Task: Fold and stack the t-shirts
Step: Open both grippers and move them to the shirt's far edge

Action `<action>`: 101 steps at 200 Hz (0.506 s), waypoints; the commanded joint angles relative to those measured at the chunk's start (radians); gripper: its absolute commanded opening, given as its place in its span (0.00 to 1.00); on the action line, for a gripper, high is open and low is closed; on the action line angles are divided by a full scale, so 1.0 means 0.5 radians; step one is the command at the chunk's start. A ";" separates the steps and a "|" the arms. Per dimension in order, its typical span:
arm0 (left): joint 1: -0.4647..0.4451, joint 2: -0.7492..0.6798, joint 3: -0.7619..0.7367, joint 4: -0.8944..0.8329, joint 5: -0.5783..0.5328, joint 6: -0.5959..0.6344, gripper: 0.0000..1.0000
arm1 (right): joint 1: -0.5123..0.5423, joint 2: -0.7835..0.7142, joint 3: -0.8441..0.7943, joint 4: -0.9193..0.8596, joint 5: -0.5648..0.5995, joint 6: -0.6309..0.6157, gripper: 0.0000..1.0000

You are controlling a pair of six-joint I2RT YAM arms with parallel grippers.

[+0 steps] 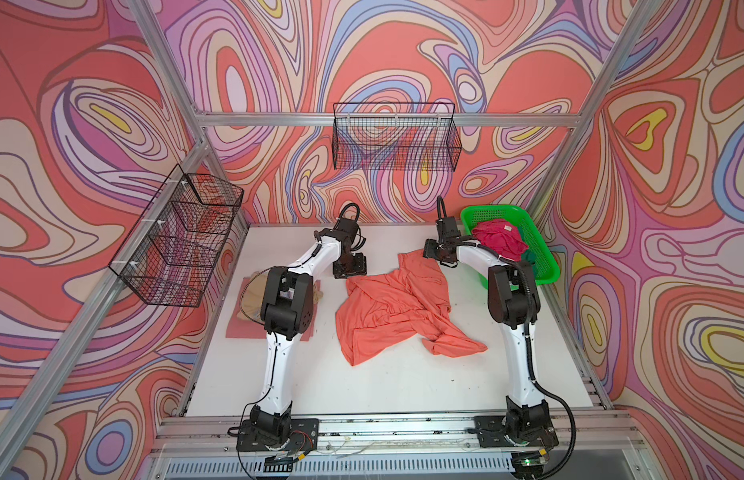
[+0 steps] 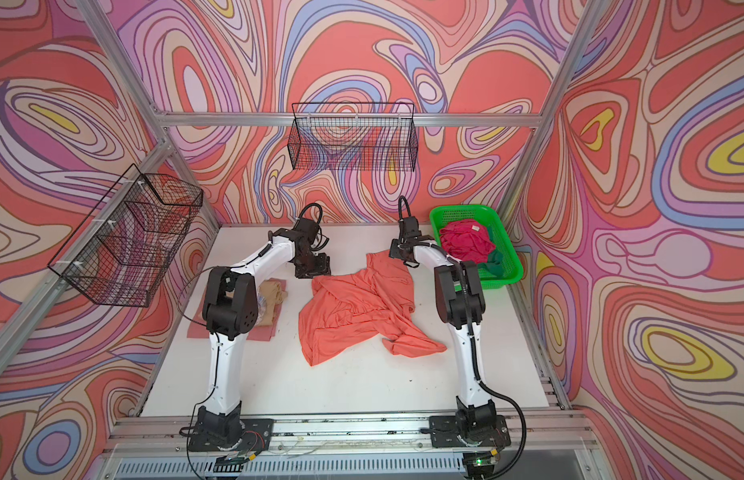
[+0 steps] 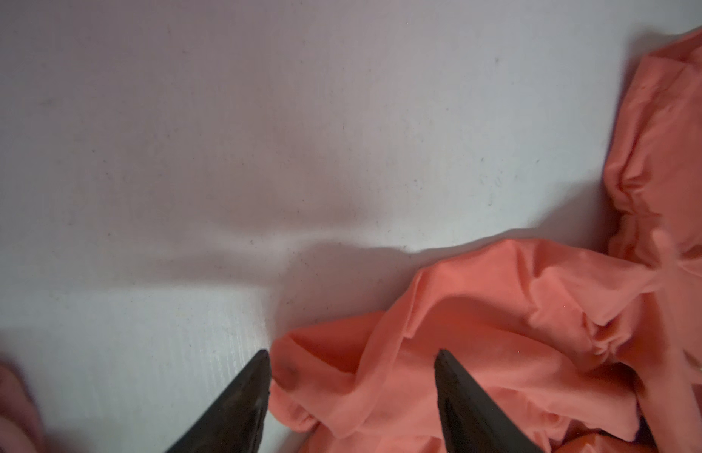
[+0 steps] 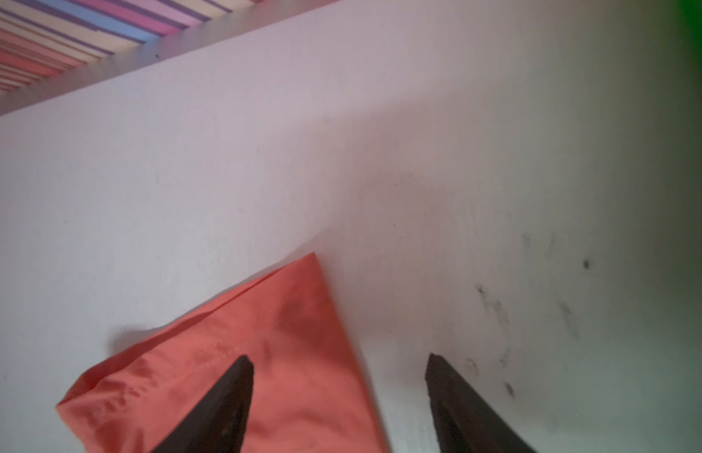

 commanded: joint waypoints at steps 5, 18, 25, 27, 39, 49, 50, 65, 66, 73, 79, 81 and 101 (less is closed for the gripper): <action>0.007 0.119 0.104 -0.126 0.009 0.057 0.61 | 0.005 0.115 0.091 -0.056 -0.042 -0.073 0.65; 0.008 0.146 0.123 -0.142 0.015 0.069 0.58 | 0.004 0.132 0.089 -0.050 -0.063 -0.087 0.59; 0.006 0.152 0.120 -0.141 0.010 0.075 0.55 | 0.003 0.137 0.076 -0.041 -0.065 -0.089 0.55; 0.006 0.154 0.117 -0.137 0.009 0.076 0.54 | 0.006 0.137 0.074 -0.038 -0.065 -0.089 0.53; 0.008 0.170 0.121 -0.138 0.002 0.084 0.49 | 0.006 0.141 0.049 -0.018 -0.069 -0.092 0.46; 0.011 0.180 0.123 -0.138 0.002 0.087 0.46 | 0.003 0.150 0.038 -0.009 -0.076 -0.093 0.41; 0.010 0.180 0.123 -0.138 0.004 0.084 0.45 | 0.005 0.152 0.037 -0.008 -0.078 -0.094 0.40; 0.010 0.189 0.144 -0.142 0.005 0.082 0.34 | 0.006 0.162 0.040 -0.011 -0.079 -0.097 0.29; 0.011 0.190 0.144 -0.143 0.005 0.082 0.34 | 0.005 0.163 0.040 -0.011 -0.078 -0.096 0.28; 0.010 0.190 0.157 -0.146 0.004 0.085 0.28 | 0.003 0.157 0.037 -0.010 -0.071 -0.098 0.22; 0.012 0.184 0.169 -0.147 -0.003 0.085 0.24 | 0.003 0.154 0.036 -0.006 -0.073 -0.105 0.17; 0.014 0.182 0.175 -0.150 -0.006 0.083 0.22 | 0.001 0.154 0.041 -0.007 -0.074 -0.106 0.16; 0.015 0.129 0.232 -0.162 -0.040 0.083 0.08 | 0.001 0.103 0.070 -0.008 -0.080 -0.136 0.00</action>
